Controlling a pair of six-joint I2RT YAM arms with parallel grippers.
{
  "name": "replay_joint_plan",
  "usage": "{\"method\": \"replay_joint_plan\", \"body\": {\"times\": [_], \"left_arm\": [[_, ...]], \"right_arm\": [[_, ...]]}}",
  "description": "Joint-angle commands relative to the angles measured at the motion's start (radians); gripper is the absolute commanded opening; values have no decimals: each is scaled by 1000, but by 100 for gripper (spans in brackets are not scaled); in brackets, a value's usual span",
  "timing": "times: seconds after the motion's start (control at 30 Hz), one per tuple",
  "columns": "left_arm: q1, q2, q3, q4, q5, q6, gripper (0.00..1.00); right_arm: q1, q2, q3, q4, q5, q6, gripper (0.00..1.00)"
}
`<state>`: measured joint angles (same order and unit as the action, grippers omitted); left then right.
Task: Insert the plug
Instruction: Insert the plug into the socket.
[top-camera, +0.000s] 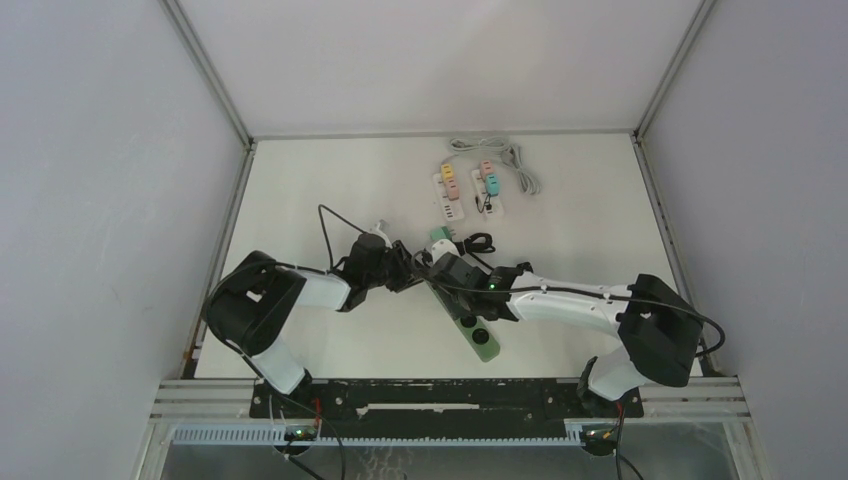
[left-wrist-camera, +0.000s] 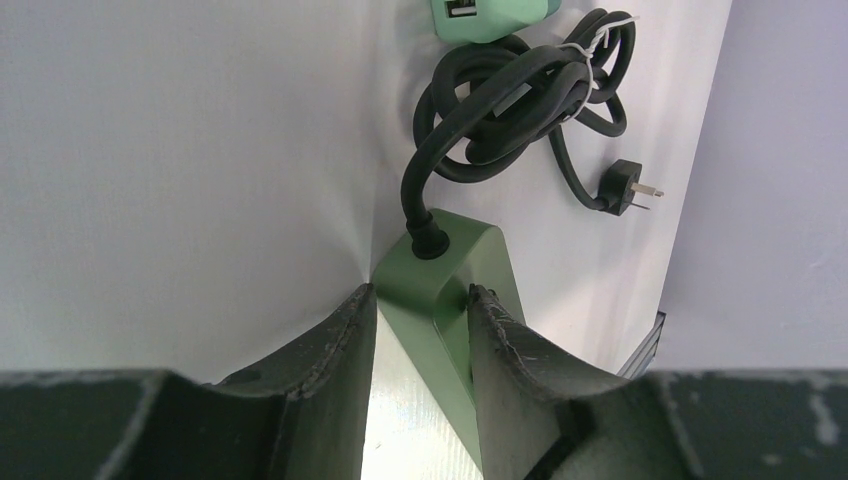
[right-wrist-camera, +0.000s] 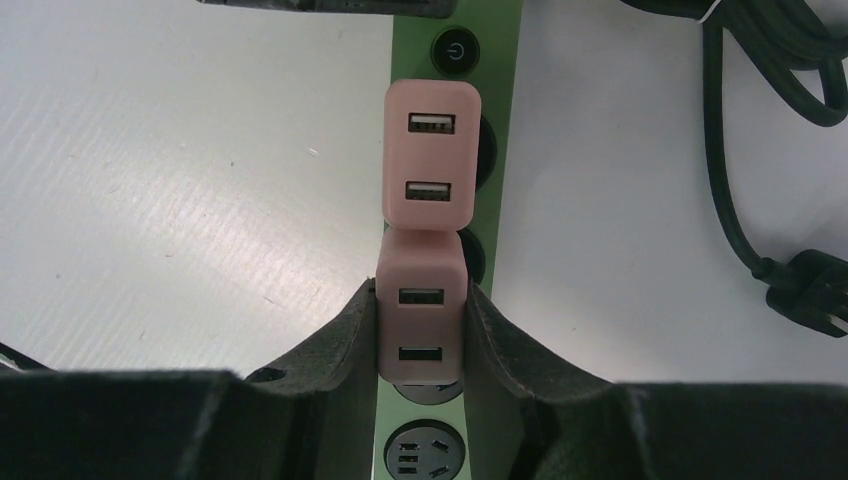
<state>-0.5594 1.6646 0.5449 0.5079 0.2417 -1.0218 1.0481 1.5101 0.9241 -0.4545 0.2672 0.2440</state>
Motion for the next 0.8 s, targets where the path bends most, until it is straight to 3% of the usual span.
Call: {"method": "replay_joint_plan", "body": {"times": [0.0,0.43,0.77], "left_arm": [[4,-31,-14,32,4,-11,43],[4,-31,-13,33,7,-13,42],[4,-40,-17,33,7,-12,42]], "right_arm": [[4,18,-68,-113,-52,31,0],[12,131,7,-147,-98,-15,0],[-53,81,-61,-156,-153,6,0]]}}
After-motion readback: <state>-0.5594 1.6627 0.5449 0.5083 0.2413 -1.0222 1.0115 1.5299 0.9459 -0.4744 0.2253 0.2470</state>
